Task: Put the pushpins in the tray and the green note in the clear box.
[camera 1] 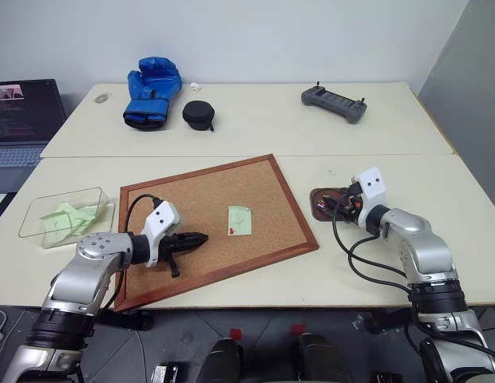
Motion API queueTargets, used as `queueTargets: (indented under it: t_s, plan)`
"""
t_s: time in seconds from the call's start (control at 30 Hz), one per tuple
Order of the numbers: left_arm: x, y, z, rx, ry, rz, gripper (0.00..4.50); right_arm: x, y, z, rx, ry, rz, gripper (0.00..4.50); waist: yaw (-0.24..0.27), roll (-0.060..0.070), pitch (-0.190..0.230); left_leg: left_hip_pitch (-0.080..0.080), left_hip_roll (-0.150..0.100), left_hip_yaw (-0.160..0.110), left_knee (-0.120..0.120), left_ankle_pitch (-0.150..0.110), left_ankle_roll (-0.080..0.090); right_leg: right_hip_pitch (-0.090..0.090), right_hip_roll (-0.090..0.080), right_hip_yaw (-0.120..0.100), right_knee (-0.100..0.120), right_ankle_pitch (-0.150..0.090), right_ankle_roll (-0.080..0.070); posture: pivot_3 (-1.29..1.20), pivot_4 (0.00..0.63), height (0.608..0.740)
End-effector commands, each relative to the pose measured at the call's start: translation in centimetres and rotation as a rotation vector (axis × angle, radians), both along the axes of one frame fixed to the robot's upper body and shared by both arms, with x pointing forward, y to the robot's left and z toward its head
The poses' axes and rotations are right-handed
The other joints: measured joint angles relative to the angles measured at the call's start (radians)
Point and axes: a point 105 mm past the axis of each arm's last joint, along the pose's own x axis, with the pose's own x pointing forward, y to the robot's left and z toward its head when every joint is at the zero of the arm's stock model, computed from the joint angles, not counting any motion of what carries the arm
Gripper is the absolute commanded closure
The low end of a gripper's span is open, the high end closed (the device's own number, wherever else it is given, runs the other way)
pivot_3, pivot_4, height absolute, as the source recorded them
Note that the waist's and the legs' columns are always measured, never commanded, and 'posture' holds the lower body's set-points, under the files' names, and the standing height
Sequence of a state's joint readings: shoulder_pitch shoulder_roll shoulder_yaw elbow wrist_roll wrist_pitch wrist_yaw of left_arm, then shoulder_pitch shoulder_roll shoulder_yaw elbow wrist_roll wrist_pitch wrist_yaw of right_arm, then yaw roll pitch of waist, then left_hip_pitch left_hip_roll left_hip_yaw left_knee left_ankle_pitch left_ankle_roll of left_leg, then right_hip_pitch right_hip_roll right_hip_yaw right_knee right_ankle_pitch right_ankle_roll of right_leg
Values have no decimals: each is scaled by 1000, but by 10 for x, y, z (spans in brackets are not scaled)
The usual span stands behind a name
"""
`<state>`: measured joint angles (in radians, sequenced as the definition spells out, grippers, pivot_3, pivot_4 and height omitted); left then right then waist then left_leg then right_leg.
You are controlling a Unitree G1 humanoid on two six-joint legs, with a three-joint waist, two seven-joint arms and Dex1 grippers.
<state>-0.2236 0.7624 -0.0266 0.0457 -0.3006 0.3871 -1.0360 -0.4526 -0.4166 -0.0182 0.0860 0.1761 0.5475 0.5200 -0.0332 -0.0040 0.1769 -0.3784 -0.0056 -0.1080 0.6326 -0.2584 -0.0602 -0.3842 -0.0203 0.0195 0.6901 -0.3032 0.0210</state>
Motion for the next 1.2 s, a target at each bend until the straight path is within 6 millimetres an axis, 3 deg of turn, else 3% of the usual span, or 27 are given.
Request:
queueTargets:
  t_s: [0.03, 0.63, 0.87, 1.03, 1.2]
  plan:
    - [-8, 4, -24, 45, 93, 21, 4500, 0, -5, 6, -18, -20, -11, 1644, 0, 0, 0, 0, 0, 0, 0, 0, 0, 0, 0, 0, 0, 0, 0, 0, 150, 740]
    - [-5, 4, -24, 46, 88, 22, 4500, 0, -9, 6, -23, -8, -29, 1644, 1, 0, 0, 0, 0, 0, 0, 0, 0, 0, 0, 0, 0, 0, 0, 0, 150, 740]
    - [-5, 5, -24, 46, 89, 22, 4500, -3, -1, 27, 117, -61, 9, 1644, 1, 0, 0, 0, 0, 0, 0, 0, 0, 0, 0, 0, 0, 0, 0, 0, 150, 740]
    - [-4, 5, -24, 45, 87, 22, 4500, 2, -7, 41, 232, -75, -29, 1644, 1, 0, 0, 0, 0, 0, 0, 0, 0, 1, 0, 0, 0, 0, 0, 0, 150, 740]
    - [-3, 5, -24, 46, 85, 21, 4500, 5, -4, 58, 232, -132, 1, 1644, 1, 1, 0, 0, 0, 0, 0, 1, 1, 1, 0, 0, 0, 0, 0, 0, 150, 740]
